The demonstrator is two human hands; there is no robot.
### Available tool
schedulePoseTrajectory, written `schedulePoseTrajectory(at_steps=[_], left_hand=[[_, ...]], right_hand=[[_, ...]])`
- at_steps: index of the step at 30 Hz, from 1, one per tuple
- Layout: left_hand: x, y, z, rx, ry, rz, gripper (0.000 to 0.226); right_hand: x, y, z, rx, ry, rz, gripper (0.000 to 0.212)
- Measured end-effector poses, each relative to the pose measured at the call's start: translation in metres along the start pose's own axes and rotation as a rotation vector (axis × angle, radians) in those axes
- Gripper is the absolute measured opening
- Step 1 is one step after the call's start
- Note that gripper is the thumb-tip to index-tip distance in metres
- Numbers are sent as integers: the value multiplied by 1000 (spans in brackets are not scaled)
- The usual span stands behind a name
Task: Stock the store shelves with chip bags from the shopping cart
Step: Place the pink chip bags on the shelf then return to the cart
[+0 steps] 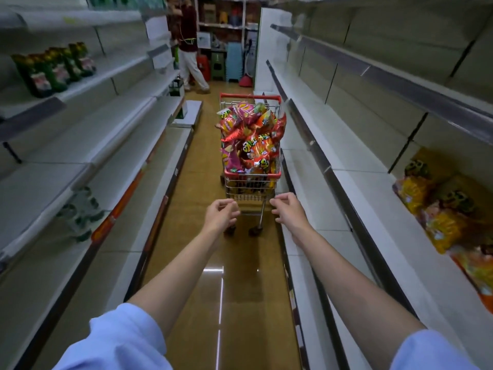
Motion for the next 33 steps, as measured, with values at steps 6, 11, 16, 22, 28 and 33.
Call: schedulePoseTrajectory(at_steps=[6,11,16,22,28,33], left_hand=[[-14,-15,-95,-49,-78,27,23],[-56,-15,-193,-86,-68,11,22],[-117,7,-292,-95,-62,-12,20],[-155,30,-375,-99,-101,-71,23],[-151,32,-438,-87,-203,-84,22],[-152,27,-497,-51,-247,-103,24]], right_hand=[[-26,56,-110,95,30,-21,16],[-47,88,-216,141,59,-42,14],[-49,100,-336,178,49,-97,17],[-61,110,-438,194,64,-82,17],[-94,139,-494,249,127,-42,25],[-119,170,-535,281,115,53,46]])
Point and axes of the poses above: each hand's wrist, its own z-axis away from the middle knuckle, its own y-axis out of the palm, x = y × z, the point moved 6 cm from there along -z, towards the middle knuckle, and after that the axes turned 13 degrees about -y, right-handed, at the moved point
